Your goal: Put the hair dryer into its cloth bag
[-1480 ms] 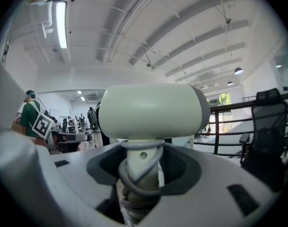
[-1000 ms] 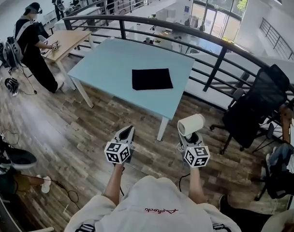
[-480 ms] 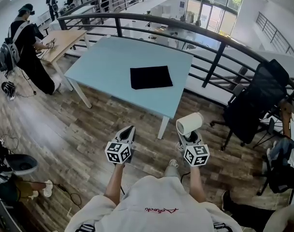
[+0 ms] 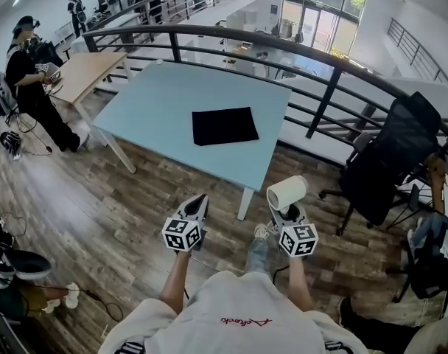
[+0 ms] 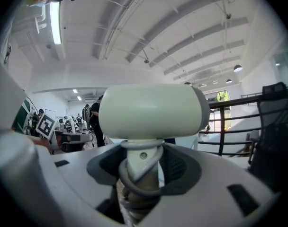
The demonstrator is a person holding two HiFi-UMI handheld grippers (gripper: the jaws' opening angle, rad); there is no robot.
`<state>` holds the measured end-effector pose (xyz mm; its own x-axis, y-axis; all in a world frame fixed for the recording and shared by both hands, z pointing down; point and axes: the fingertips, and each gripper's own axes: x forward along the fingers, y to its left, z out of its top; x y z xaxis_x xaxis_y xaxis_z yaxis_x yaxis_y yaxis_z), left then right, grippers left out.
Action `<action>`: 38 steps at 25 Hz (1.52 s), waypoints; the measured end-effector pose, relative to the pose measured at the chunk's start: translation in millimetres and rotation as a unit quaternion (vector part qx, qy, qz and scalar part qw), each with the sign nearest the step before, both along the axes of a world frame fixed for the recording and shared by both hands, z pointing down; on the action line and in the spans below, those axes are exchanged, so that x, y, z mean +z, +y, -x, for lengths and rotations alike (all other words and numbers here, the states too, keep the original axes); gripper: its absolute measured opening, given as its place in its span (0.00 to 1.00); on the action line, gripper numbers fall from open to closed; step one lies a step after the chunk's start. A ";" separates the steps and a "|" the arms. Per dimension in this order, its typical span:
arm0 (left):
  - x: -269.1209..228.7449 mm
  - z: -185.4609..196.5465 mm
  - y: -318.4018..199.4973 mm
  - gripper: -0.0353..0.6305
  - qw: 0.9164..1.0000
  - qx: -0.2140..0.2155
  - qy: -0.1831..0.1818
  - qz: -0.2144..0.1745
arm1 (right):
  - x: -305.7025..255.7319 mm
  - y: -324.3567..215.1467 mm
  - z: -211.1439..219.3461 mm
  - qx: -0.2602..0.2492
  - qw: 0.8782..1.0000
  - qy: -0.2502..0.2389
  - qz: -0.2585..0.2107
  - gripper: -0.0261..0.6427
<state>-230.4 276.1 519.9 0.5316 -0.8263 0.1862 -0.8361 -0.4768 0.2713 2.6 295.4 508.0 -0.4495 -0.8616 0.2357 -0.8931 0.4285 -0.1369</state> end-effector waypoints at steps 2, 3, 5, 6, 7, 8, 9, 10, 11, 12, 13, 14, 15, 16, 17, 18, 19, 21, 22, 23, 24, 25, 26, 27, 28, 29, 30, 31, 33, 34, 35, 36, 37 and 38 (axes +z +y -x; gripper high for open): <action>0.5 -5.9 -16.3 0.06 1.000 0.000 -0.001 0.000 | 0.4 -15.6 -4.4 -0.005 1.000 -0.001 -0.002 0.36; 0.0 -9.0 -25.5 0.06 1.000 -0.001 -0.001 -0.001 | 0.5 -24.6 -7.2 -0.006 1.000 0.001 -0.003 0.36; -1.9 -16.5 -45.2 0.06 1.000 -0.001 -0.001 -0.003 | -0.2 -43.7 -13.3 -0.008 1.000 0.004 -0.005 0.36; -3.2 -20.9 -55.7 0.06 1.000 -0.001 -0.003 -0.004 | -0.9 -53.7 -16.4 -0.009 1.000 0.004 -0.007 0.36; -4.6 -25.5 -66.1 0.06 1.000 0.000 -0.004 -0.006 | -1.5 -63.7 -19.9 -0.010 1.000 0.003 -0.008 0.36; -6.0 -30.2 -76.4 0.06 1.000 0.001 -0.004 -0.007 | -2.1 -74.2 -23.9 -0.009 1.000 0.002 -0.009 0.36; -7.4 -34.6 -86.6 0.06 1.000 0.000 -0.004 -0.007 | -2.5 -85.2 -27.8 -0.009 1.000 0.001 -0.009 0.36; -8.7 -38.5 -96.7 0.06 1.000 0.000 -0.004 -0.007 | -2.9 -96.4 -31.3 -0.009 1.000 0.000 -0.007 0.36; -9.5 -42.0 -106.5 0.06 1.000 -0.001 -0.005 -0.006 | -3.1 -107.4 -34.6 -0.009 1.000 -0.001 -0.006 0.36; -10.0 -45.1 -116.4 0.06 1.000 -0.002 -0.007 -0.004 | -3.5 -118.3 -37.8 -0.010 1.000 -0.002 -0.004 0.36; -10.3 -47.9 -127.0 0.06 1.000 -0.004 -0.008 -0.002 | -4.1 -129.7 -40.7 -0.012 1.000 -0.003 -0.003 0.36; -10.7 -50.0 -138.4 0.06 1.000 -0.006 -0.010 -0.001 | -5.1 -142.1 -43.0 -0.014 1.000 -0.005 -0.002 0.36; -11.3 -51.3 -151.0 0.06 1.000 -0.009 -0.011 0.000 | -6.3 -155.6 -44.9 -0.017 1.000 -0.006 -0.002 0.36; -12.2 -52.5 -164.5 0.06 1.000 -0.012 -0.012 0.002 | -7.6 -169.9 -46.7 -0.020 1.000 -0.007 -0.002 0.36; -13.1 -54.0 -178.2 0.06 1.000 -0.015 -0.013 0.003 | -8.7 -184.4 -48.6 -0.022 1.000 -0.008 -0.002 0.36; -14.1 -56.5 -191.6 0.06 1.000 -0.018 -0.013 0.004 | -9.7 -198.4 -50.9 -0.025 1.000 -0.008 -0.001 0.36; -14.8 -59.8 -204.3 0.06 1.000 -0.019 -0.014 0.006 | -10.4 -211.8 -53.4 -0.027 1.000 -0.008 0.001 0.36; -15.6 -67.8 -229.5 0.06 1.000 -0.020 -0.015 0.009 | -11.1 -238.2 -59.2 -0.031 0.999 -0.008 0.003 0.36; -16.2 -72.4 -242.5 0.06 1.000 -0.021 -0.016 0.009 | -11.9 -251.9 -62.7 -0.033 0.999 -0.008 0.003 0.36; -17.1 -77.2 -255.5 0.06 1.000 -0.021 -0.016 0.009 | -12.9 -265.6 -66.4 -0.035 0.999 -0.008 0.002 0.36; -18.2 -82.0 -268.3 0.06 1.000 -0.022 -0.017 0.009 | -14.0 -279.3 -69.9 -0.038 0.999 -0.009 0.002 0.36; -19.2 -86.5 -280.9 0.06 1.000 -0.023 -0.019 0.009 | -15.0 -292.9 -73.4 -0.040 0.999 -0.010 0.001 0.36; -19.8 -90.7 -293.2 0.06 0.999 -0.025 -0.020 0.009 | -15.8 -306.0 -76.7 -0.043 0.999 -0.010 0.001 0.36; -19.9 -95.0 -304.8 0.06 0.999 -0.027 -0.021 0.009 | -16.0 -318.2 -80.3 -0.045 0.999 -0.011 0.001 0.36; -19.7 -99.3 -315.7 0.06 0.999 -0.028 -0.021 0.010 | -15.7 -329.5 -84.2 -0.047 0.999 -0.011 0.001 0.36; -19.6 -103.7 -325.9 0.06 0.999 -0.029 -0.022 0.010 | -15.1 -340.2 -88.4 -0.049 0.999 -0.011 0.002 0.36; -19.6 -107.8 -335.3 0.06 0.999 -0.030 -0.023 0.011 | -14.6 -350.2 -92.5 -0.050 0.999 -0.011 0.003 0.36; -19.5 -111.2 -344.1 0.06 0.999 -0.031 -0.024 0.011 | -14.4 -359.6 -96.2 -0.052 0.999 -0.011 0.003 0.36; -18.4 -116.8 -359.9 0.06 0.999 -0.035 -0.025 0.012 | -13.8 -376.3 -102.9 -0.055 0.998 -0.012 0.002 0.36; -17.5 -119.8 -367.4 0.06 0.999 -0.037 -0.026 0.013 | -13.1 -384.1 -106.2 -0.057 0.998 -0.012 0.002 0.36; -16.6 -123.1 -374.6 0.06 0.999 -0.038 -0.027 0.013 | -12.1 -391.6 -109.7 -0.059 0.998 -0.012 0.002 0.36; -16.2 -126.9 -381.9 0.06 0.999 -0.040 -0.027 0.012 | -11.3 -399.1 -113.5 -0.060 0.998 -0.012 0.001 0.36; -16.4 -131.0 -389.5 0.06 0.999 -0.041 -0.027 0.012 | -10.9 -406.8 -117.3 -0.061 0.998 -0.012 0.001 0.36; -17.1 -135.2 -397.6 0.06 0.999 -0.042 -0.028 0.011 | -11.0 -415.0 -121.0 -0.063 0.998 -0.013 0.000 0.36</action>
<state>-95.2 -121.6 502.8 0.4492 -0.8629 0.2313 -0.8868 -0.3993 0.2328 123.6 -119.6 497.0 -0.5598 -0.7979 0.2235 -0.8286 0.5368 -0.1592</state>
